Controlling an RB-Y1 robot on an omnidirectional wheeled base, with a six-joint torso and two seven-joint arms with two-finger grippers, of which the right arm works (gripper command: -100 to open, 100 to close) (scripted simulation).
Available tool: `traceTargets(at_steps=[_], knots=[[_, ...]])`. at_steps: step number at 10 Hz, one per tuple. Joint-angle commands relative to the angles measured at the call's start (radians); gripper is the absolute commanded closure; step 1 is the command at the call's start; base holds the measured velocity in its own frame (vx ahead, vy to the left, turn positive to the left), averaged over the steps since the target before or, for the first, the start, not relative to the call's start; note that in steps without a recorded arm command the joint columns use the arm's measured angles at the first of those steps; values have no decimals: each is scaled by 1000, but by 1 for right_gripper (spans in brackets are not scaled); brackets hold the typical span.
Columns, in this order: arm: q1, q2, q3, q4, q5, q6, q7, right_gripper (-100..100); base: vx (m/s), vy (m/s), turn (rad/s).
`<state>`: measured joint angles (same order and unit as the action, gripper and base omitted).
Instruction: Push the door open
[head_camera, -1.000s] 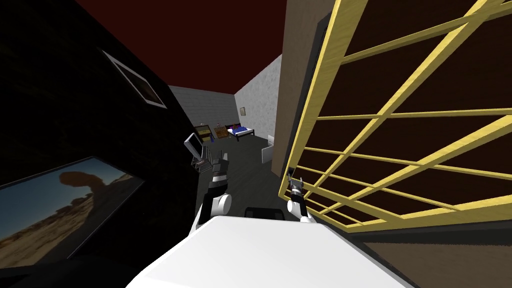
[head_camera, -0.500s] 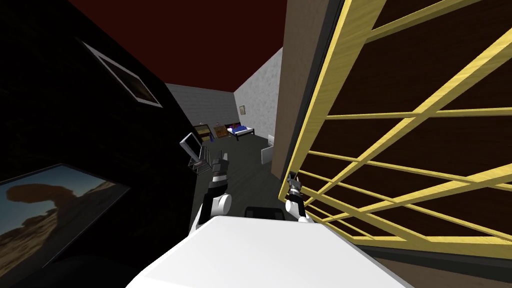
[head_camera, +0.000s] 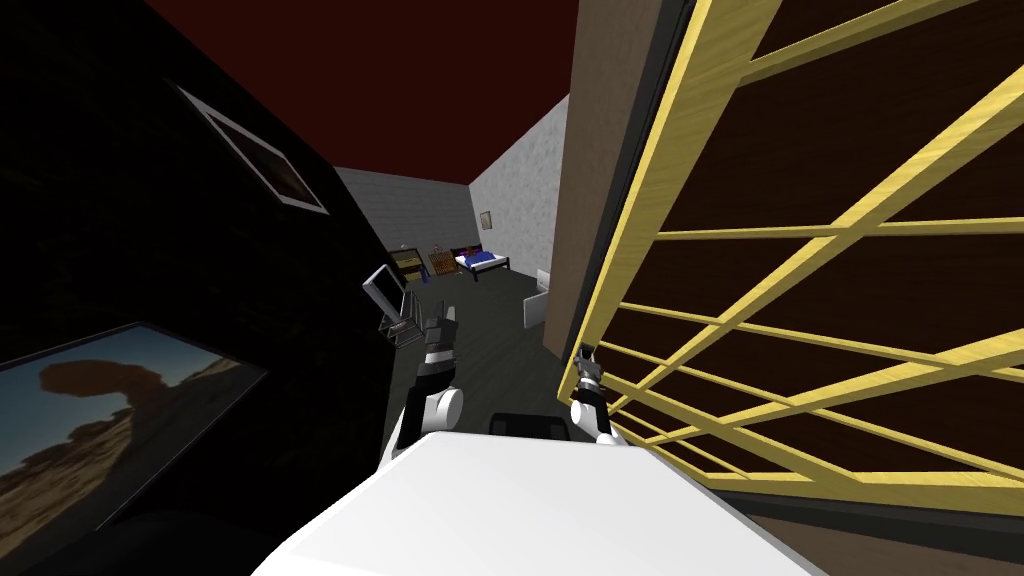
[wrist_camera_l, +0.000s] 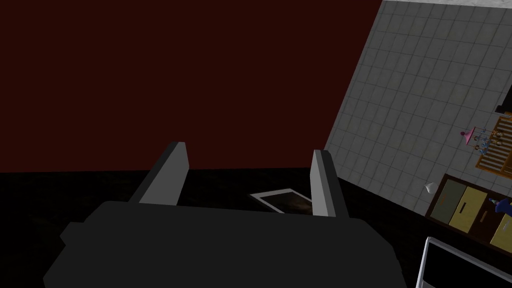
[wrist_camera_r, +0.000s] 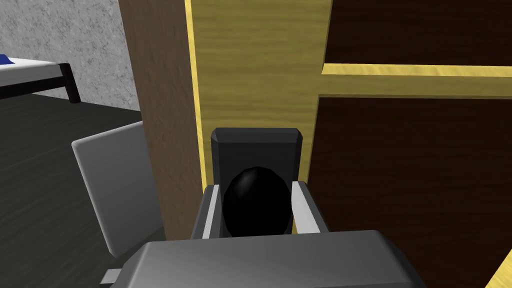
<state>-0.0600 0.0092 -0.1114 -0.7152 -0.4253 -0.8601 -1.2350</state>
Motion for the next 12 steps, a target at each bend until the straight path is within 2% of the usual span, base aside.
traceTargets(at_steps=[1,8,12], knots=[[-3,-8,2,4,0,-1,0,100,-114,-8,105],[-18,-37,13,25,-1,-10,-1,100,-175,-44,136],[-29,-45,21,40,-2,-15,-2,100,-161,-60,144]])
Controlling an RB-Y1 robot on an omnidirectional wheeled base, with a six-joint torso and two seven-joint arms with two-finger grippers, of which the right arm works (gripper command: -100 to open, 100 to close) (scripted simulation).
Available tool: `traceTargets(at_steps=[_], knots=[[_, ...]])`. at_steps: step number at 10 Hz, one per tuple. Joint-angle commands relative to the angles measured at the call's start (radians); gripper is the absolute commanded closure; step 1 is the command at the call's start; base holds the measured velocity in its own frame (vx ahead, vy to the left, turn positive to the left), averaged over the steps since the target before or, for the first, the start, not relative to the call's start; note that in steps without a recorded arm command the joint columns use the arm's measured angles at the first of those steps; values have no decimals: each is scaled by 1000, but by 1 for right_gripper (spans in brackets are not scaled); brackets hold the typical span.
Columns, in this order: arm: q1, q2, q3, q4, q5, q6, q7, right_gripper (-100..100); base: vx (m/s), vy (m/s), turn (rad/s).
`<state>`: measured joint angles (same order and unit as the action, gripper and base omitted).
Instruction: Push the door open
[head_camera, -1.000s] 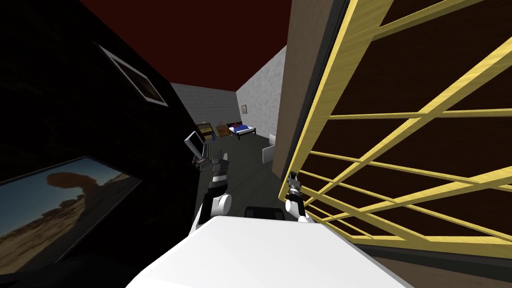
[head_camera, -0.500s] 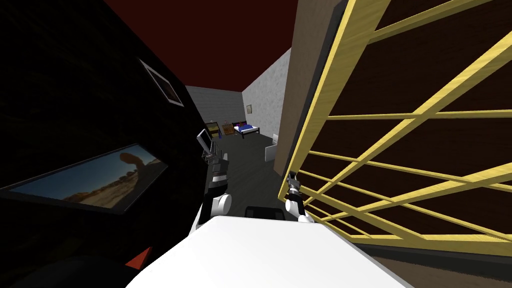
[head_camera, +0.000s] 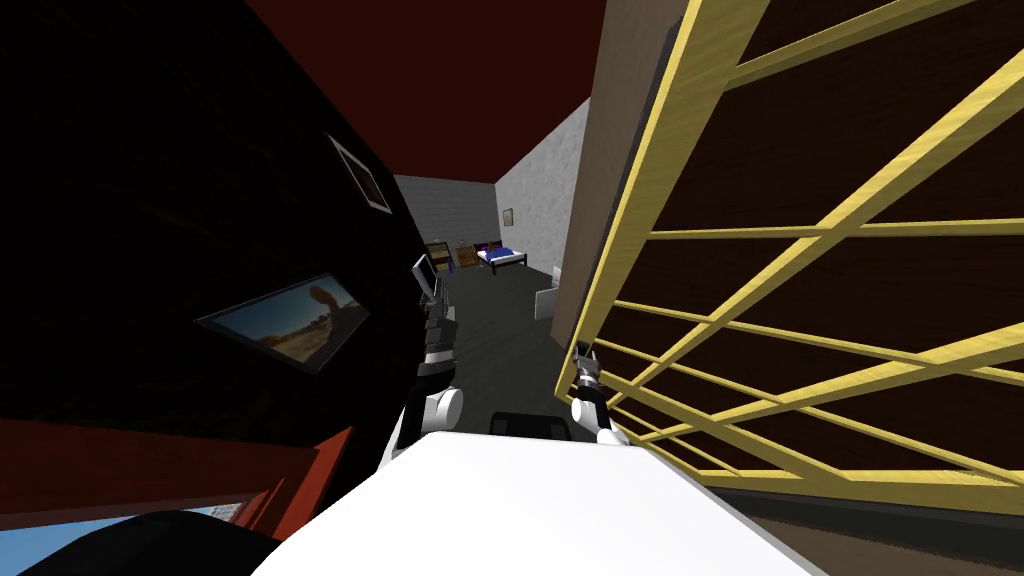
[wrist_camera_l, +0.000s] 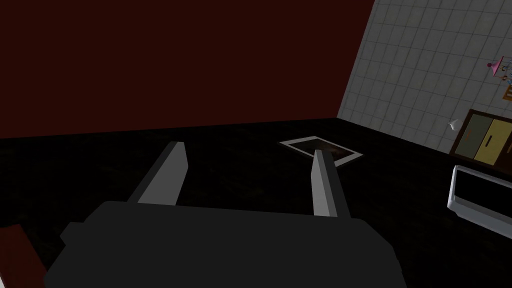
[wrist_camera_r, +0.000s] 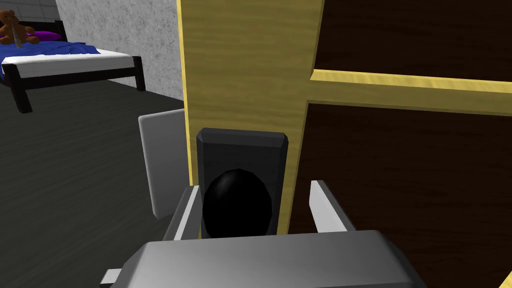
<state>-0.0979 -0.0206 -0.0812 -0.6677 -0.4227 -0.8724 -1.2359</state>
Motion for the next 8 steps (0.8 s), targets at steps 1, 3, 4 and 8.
traceTargets(at_steps=[1,3,4,8], knots=[[7,-16,-8,-5,-5,-4,-1,100,-140,-60,141],[1,-16,-4,4,-6,-7,-2,100,-144,-51,163],[-1,-16,-2,6,-6,-8,-2,100,-139,-59,99],[-13,-7,6,23,-7,-14,-2,100,-166,-42,163]])
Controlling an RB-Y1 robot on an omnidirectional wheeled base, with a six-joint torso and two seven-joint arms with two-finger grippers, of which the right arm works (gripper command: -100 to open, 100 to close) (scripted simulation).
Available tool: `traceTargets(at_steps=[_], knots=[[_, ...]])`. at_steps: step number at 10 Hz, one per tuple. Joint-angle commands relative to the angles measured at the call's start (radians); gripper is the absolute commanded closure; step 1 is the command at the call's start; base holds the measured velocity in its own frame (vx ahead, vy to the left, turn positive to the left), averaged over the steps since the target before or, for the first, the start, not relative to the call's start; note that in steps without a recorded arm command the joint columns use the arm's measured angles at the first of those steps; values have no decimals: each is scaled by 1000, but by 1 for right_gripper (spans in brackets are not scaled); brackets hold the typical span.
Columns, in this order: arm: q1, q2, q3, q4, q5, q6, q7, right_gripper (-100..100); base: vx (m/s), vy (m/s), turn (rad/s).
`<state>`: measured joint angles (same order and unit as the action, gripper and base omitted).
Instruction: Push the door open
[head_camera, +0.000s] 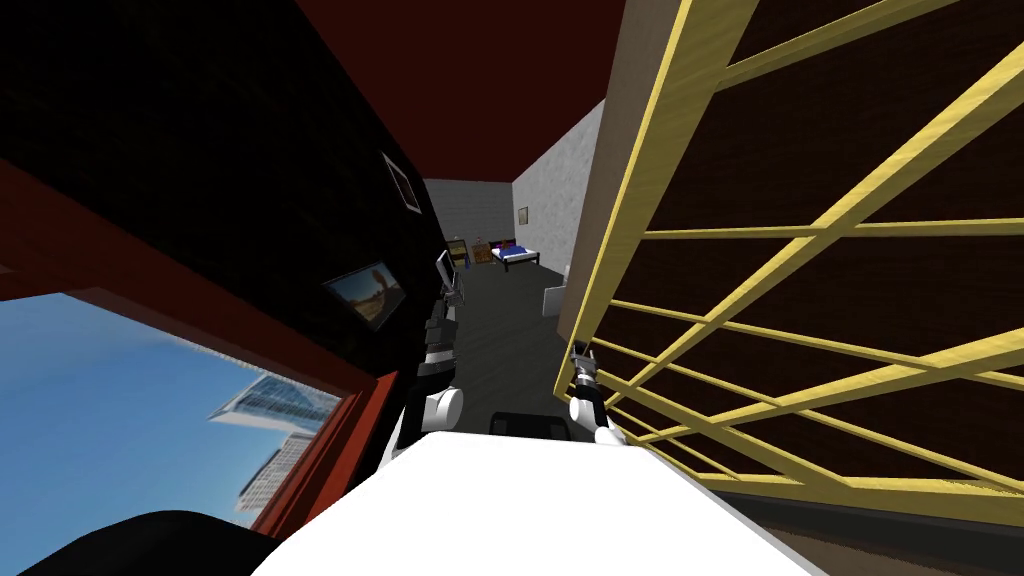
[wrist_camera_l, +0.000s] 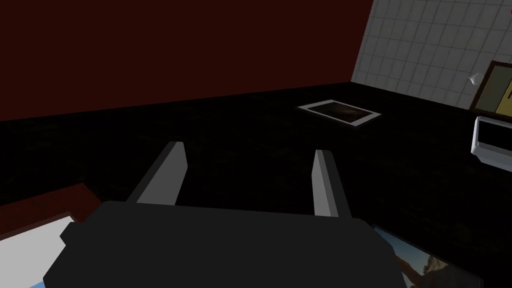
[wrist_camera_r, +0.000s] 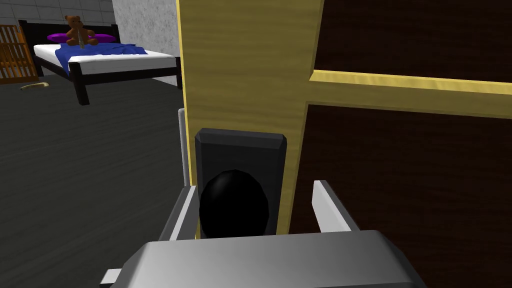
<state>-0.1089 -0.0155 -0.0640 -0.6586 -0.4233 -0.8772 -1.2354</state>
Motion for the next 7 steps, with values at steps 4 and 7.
traceTargets(at_steps=[4,7], knots=[[-14,8,-2,31,-7,-16,-4,100,-181,-34,162],[-23,31,5,44,-8,-21,-4,100,-216,-7,153]])
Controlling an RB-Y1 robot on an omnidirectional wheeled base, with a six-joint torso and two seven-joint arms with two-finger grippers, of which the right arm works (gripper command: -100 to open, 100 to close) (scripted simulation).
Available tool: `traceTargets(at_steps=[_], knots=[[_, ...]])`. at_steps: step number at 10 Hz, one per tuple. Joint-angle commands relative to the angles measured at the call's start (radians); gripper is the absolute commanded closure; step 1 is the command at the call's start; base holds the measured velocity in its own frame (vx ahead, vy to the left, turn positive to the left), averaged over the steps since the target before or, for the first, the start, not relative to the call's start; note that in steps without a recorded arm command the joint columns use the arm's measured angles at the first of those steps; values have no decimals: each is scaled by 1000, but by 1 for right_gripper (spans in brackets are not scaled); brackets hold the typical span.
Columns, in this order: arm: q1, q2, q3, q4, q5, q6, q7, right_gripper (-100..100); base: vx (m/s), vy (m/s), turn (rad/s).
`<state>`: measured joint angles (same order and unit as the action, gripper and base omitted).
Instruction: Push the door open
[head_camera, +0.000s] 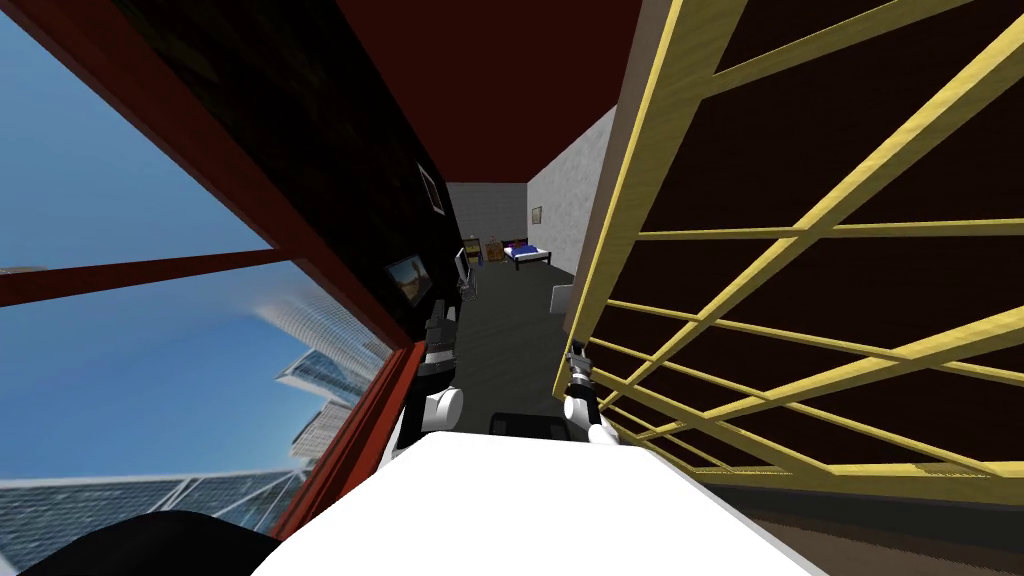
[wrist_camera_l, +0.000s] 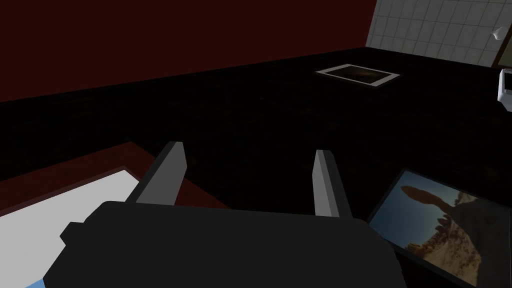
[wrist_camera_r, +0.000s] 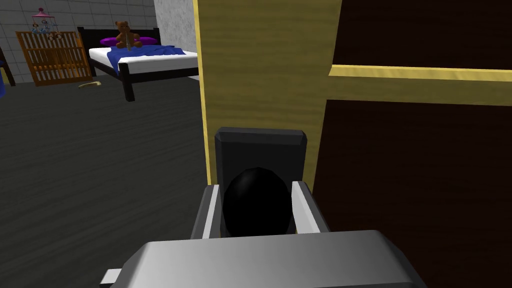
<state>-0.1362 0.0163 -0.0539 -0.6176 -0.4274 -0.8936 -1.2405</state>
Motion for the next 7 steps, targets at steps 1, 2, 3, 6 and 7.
traceTargets(at_steps=[1,2,3,6,7], knots=[[2,7,-4,6,-4,-6,1,100,-203,-6,122],[0,14,-2,9,-4,-7,1,100,-201,-1,94],[-2,20,-1,11,-4,-8,0,100,-187,2,77],[1,0,11,12,-2,-6,0,100,-100,17,54],[5,-11,16,7,-1,-5,0,100,46,30,29]])
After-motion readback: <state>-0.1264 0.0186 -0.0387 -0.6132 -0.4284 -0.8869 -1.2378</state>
